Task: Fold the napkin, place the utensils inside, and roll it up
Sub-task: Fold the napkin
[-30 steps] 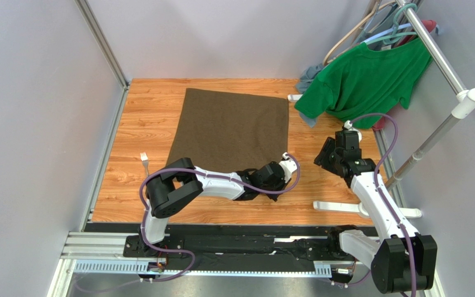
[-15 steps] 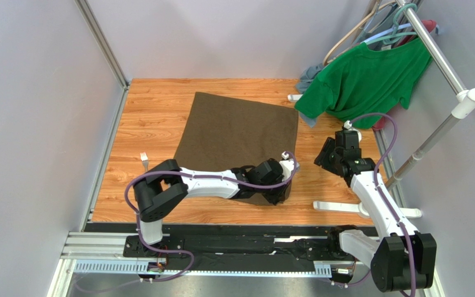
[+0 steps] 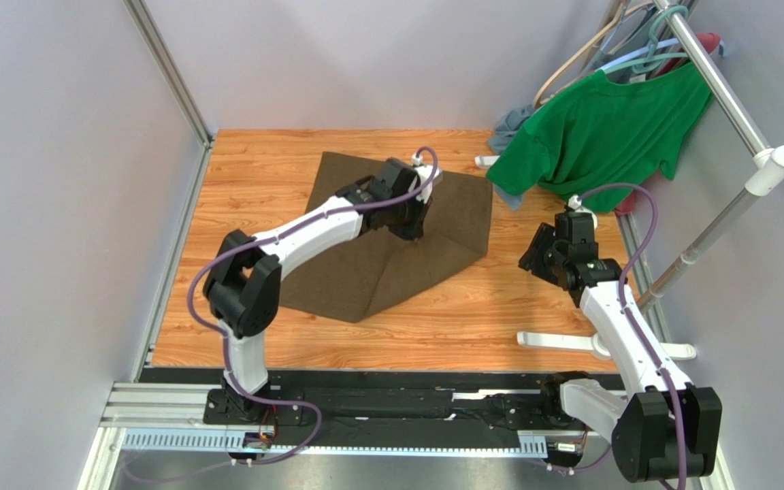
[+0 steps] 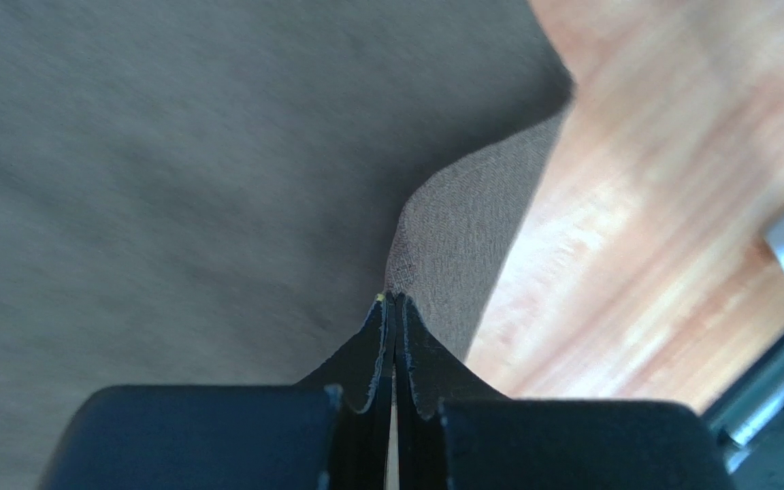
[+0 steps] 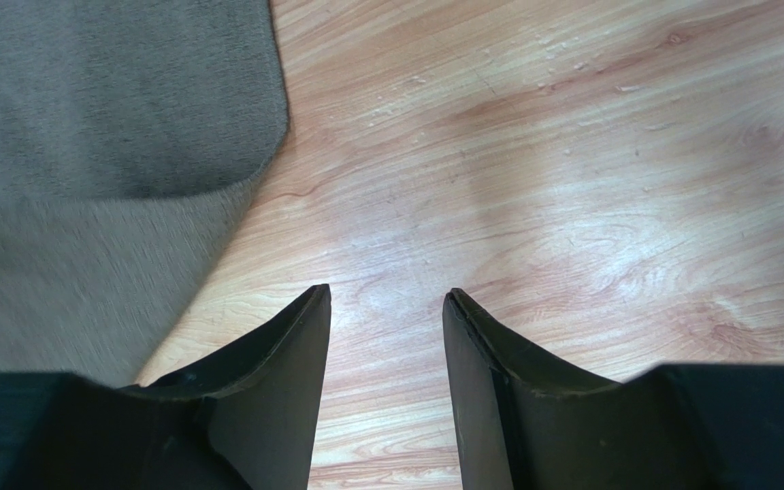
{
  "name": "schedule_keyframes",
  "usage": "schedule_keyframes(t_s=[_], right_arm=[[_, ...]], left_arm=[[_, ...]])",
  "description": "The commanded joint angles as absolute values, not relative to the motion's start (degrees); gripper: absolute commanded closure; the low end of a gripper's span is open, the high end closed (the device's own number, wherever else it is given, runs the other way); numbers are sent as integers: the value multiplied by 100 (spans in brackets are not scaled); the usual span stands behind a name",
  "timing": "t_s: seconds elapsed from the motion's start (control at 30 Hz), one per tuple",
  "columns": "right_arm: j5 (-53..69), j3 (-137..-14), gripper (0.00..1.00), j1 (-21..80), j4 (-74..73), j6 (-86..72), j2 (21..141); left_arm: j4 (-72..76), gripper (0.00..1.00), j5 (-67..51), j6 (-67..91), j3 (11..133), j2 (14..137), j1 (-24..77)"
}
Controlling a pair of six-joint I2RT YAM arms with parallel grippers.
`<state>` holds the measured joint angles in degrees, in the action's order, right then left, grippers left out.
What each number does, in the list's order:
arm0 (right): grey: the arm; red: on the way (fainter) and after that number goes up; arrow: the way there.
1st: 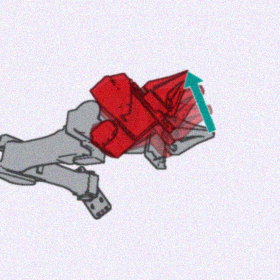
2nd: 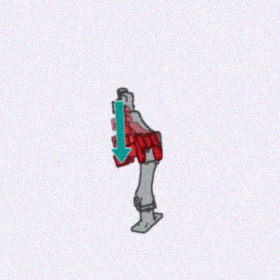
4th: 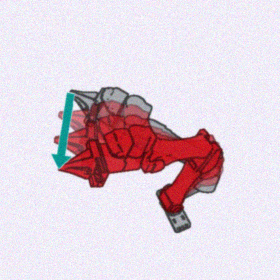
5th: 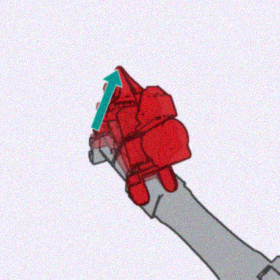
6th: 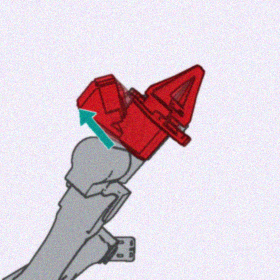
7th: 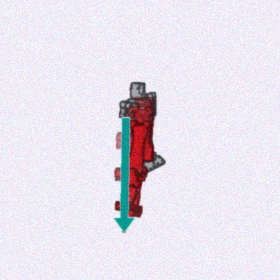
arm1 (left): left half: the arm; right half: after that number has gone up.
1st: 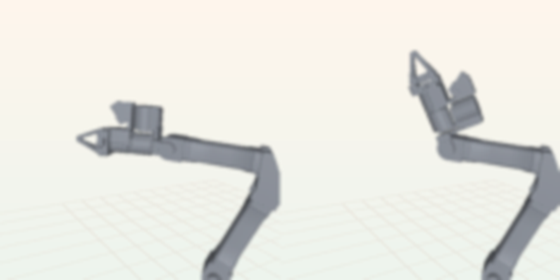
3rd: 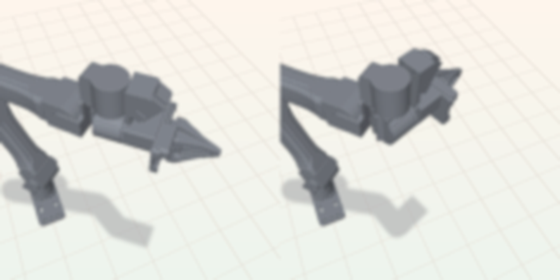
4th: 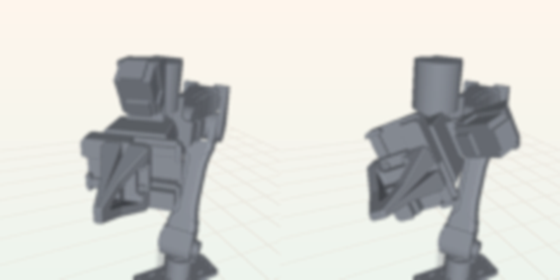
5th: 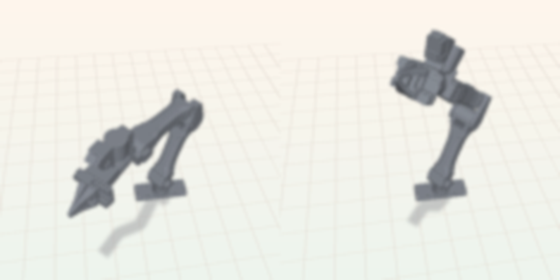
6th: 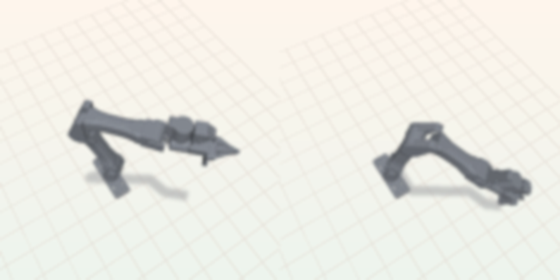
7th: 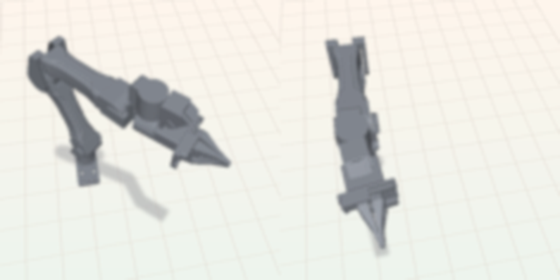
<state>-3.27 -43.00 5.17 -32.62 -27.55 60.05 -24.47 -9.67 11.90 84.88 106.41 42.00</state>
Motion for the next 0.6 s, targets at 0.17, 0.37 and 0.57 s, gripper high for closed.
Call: schedule_keyframes(t_s=[0.17, 0.37, 0.57], right_arm=[[-141, -5132, 52, 501, -3401, -2540, 6433], [-211, -5475, 52, 501, -3489, -2426, 6758], [-158, -5739, 52, 501, -3472, -2399, 7180]], left_arm=[[-4034, 100, -1169, 53, 10396, 11873, 3051], [-4447, 100, -1616, -386, 11468, 12515, 2304], [-4807, 100, -2012, -703, 12593, 13262, 1811]])
